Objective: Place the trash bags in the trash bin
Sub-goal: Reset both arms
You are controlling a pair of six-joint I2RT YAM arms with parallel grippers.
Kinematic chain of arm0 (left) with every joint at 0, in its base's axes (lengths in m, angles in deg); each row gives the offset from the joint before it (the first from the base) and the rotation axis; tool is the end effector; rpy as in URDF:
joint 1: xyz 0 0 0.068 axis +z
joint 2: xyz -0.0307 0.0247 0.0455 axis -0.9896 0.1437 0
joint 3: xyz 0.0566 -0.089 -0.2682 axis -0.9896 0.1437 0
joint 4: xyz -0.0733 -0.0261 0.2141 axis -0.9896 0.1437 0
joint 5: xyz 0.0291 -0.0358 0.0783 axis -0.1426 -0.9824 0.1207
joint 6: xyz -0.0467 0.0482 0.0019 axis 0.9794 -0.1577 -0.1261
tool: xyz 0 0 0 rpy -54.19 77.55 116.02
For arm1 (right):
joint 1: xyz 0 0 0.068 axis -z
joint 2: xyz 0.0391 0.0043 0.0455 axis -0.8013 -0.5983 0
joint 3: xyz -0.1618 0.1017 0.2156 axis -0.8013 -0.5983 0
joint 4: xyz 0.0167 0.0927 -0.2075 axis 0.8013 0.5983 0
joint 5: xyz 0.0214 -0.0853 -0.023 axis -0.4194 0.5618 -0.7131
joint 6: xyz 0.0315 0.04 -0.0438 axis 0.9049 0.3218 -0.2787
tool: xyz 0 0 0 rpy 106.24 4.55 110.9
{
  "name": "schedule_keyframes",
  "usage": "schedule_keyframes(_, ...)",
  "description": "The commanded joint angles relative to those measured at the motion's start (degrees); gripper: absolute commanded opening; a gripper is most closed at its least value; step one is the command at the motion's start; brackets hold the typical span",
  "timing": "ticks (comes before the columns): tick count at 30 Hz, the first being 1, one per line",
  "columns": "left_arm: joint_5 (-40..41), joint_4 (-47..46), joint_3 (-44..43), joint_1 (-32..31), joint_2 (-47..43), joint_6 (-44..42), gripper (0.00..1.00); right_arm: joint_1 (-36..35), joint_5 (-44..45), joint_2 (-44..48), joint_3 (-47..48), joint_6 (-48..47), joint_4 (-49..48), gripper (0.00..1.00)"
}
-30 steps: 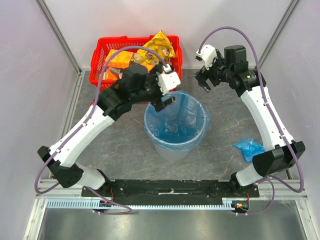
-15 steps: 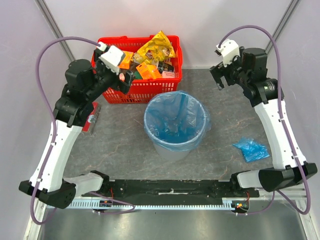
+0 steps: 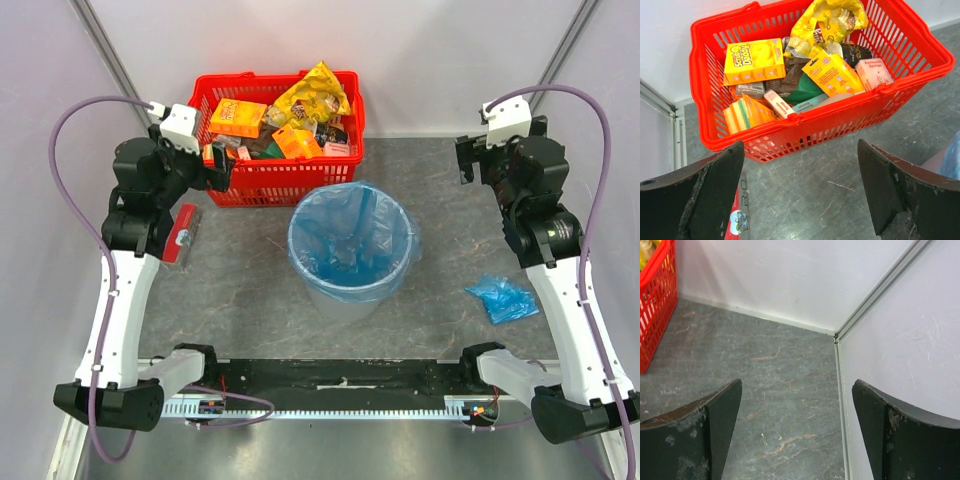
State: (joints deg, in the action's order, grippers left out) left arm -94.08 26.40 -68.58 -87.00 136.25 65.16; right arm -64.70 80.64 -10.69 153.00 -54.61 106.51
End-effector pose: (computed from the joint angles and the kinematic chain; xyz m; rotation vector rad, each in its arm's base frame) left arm 0.1989 -0.0290 0.4534 0.3414 1.7278 -0.1440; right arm 0.1858 0.0244 0.4642 -0.1614 1.7152 -0.2108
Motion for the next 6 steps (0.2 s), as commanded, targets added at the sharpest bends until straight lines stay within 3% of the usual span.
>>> schedule_keyframes(1,-3.74,-6.55,2.05,0.69,-1.86,4.10,1.00,0.10,3.34,0.19,-0.97,1.82,-4.21,0.98)
schedule_keyframes(6,-4.18,-9.18,4.51,0.77,-1.94,5.16,1.00,0.11,3.51,0.02,-1.58,1.64,-4.56,0.98)
